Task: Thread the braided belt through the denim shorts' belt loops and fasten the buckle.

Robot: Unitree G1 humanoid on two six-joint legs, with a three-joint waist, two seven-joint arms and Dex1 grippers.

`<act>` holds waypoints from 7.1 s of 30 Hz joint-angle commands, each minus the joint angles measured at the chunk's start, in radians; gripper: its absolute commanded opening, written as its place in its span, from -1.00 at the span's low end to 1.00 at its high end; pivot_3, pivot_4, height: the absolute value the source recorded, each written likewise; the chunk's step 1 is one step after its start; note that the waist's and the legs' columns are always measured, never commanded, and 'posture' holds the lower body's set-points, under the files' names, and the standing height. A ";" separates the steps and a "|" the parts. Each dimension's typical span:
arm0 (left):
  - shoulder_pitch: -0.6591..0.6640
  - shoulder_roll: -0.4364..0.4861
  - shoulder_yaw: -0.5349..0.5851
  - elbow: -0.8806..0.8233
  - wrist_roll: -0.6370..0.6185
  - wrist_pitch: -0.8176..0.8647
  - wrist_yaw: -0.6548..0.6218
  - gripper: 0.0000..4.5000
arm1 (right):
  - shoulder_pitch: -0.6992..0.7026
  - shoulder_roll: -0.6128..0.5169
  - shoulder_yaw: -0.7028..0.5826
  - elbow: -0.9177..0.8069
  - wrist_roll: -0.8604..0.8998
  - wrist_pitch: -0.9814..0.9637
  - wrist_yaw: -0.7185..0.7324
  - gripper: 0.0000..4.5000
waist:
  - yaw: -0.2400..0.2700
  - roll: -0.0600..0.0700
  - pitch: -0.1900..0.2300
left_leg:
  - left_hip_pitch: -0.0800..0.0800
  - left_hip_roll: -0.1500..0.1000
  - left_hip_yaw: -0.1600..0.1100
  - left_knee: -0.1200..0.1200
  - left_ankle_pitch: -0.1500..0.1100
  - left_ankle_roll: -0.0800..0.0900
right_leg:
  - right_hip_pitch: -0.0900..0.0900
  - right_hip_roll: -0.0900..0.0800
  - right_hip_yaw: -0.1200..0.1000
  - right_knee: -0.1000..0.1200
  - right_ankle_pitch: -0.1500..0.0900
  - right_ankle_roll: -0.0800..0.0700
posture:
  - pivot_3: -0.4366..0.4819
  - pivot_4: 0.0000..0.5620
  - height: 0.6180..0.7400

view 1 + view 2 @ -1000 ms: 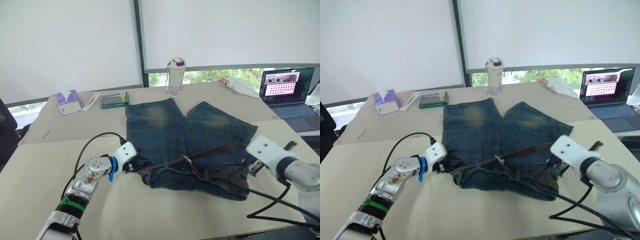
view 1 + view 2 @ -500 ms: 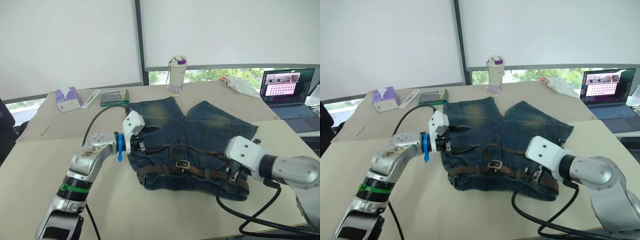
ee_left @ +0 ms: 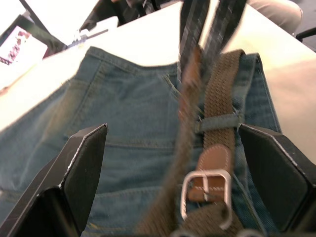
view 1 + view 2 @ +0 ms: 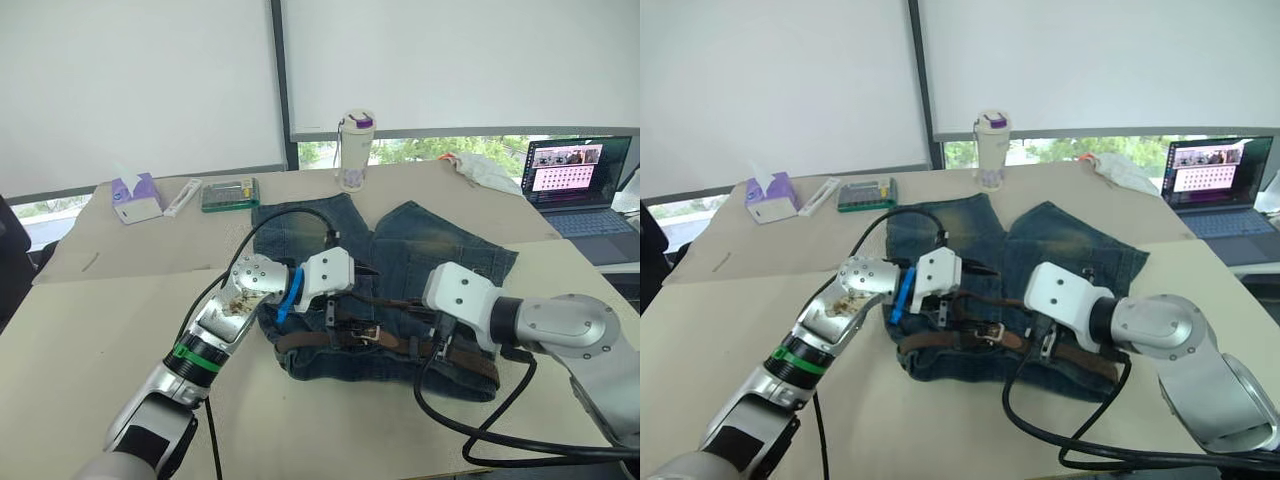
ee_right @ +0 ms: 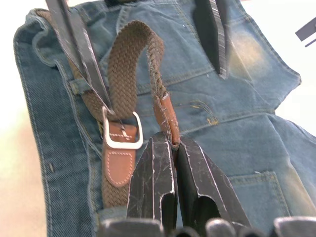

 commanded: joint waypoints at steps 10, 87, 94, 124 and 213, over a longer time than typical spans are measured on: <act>-0.017 0.001 0.036 0.023 0.010 -0.083 -0.052 -0.70 | -0.052 0.015 -0.022 -0.017 0.065 0.040 -0.055 -1.00 | -0.002 0.000 0.000 | 0.000 0.000 0.000 0.000 0.000 0.000 | 0.000 0.001 0.000 0.000 0.000 0.000 | -0.05 -0.47 1.00; 0.074 0.025 0.031 0.213 0.250 -0.272 0.063 -1.00 | 0.129 0.125 0.200 0.088 -0.080 -0.032 -0.243 -0.99 | -0.004 0.001 0.000 | 0.001 -0.001 -0.001 0.000 0.000 0.000 | -0.001 0.001 -0.001 0.002 0.000 0.000 | -0.05 -0.47 1.00; 0.105 0.037 0.162 0.182 0.129 -0.147 0.095 -1.00 | 0.258 0.065 0.146 0.049 -0.069 -0.035 -0.226 -0.83 | -0.002 0.001 -0.001 | 0.001 0.000 -0.002 0.000 0.000 0.000 | -0.001 0.001 -0.001 0.002 0.000 0.000 | -0.05 -0.47 1.00; 0.356 -0.089 0.292 -0.190 -0.008 0.260 0.450 -1.00 | 0.107 0.263 0.161 0.254 0.077 -0.011 -0.285 -0.98 | -0.002 0.000 0.000 | 0.002 0.000 -0.002 0.000 0.000 -0.001 | -0.001 0.000 0.000 0.004 0.000 0.000 | -0.05 -0.47 1.00; 0.394 -0.146 0.417 -0.177 -0.109 0.393 0.710 -1.00 | 0.074 0.413 0.113 0.387 0.238 -0.133 -0.262 -0.98 | -0.002 -0.001 0.000 | 0.002 0.000 -0.003 -0.001 0.001 -0.002 | -0.001 0.000 0.000 0.003 0.000 0.000 | -0.05 -0.47 1.00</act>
